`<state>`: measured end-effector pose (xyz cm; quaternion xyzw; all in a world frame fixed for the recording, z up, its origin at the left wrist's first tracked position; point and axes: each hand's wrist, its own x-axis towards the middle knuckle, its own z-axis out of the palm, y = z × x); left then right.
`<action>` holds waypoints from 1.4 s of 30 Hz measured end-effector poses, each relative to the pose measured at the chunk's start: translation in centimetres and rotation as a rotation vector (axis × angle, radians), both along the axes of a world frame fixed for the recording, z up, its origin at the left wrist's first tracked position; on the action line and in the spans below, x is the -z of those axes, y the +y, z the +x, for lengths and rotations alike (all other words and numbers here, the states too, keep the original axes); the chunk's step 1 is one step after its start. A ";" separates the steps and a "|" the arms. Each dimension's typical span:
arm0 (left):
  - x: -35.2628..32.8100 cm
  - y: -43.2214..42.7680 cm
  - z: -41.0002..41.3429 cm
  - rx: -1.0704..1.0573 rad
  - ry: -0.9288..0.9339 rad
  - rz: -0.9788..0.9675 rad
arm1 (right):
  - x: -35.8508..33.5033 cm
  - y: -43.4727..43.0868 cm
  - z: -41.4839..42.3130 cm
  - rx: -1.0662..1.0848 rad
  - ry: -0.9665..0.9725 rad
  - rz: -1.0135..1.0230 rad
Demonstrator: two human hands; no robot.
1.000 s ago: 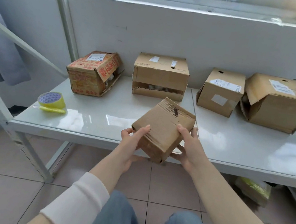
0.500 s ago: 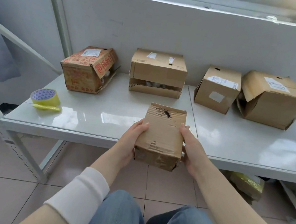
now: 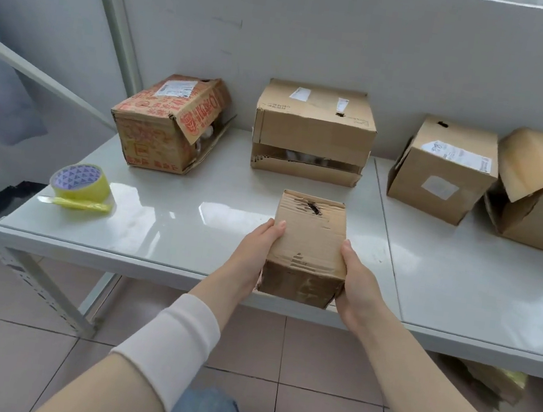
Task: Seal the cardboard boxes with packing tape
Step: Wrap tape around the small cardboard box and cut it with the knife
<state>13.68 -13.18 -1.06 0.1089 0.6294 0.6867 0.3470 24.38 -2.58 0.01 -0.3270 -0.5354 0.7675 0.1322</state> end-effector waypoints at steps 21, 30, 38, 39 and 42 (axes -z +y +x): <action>-0.4 -5.5 -8.3 -0.199 0.415 -0.312 | -2.5 0.5 -7.1 -0.153 -0.316 1.169; -1.6 -16.7 -16.9 -0.427 0.943 -0.907 | -1.8 -9.3 -15.8 -0.564 -0.184 1.632; 0.0 -22.2 -21.8 -0.393 0.993 -1.361 | 0.5 -15.1 -21.4 -0.739 -0.063 1.673; 0.2 -22.4 -22.0 -0.388 1.009 -1.368 | 0.7 -15.6 -21.8 -0.751 -0.049 1.659; 0.6 -22.6 -22.7 -0.402 1.023 -1.334 | 1.1 -16.3 -22.8 -0.770 -0.020 1.622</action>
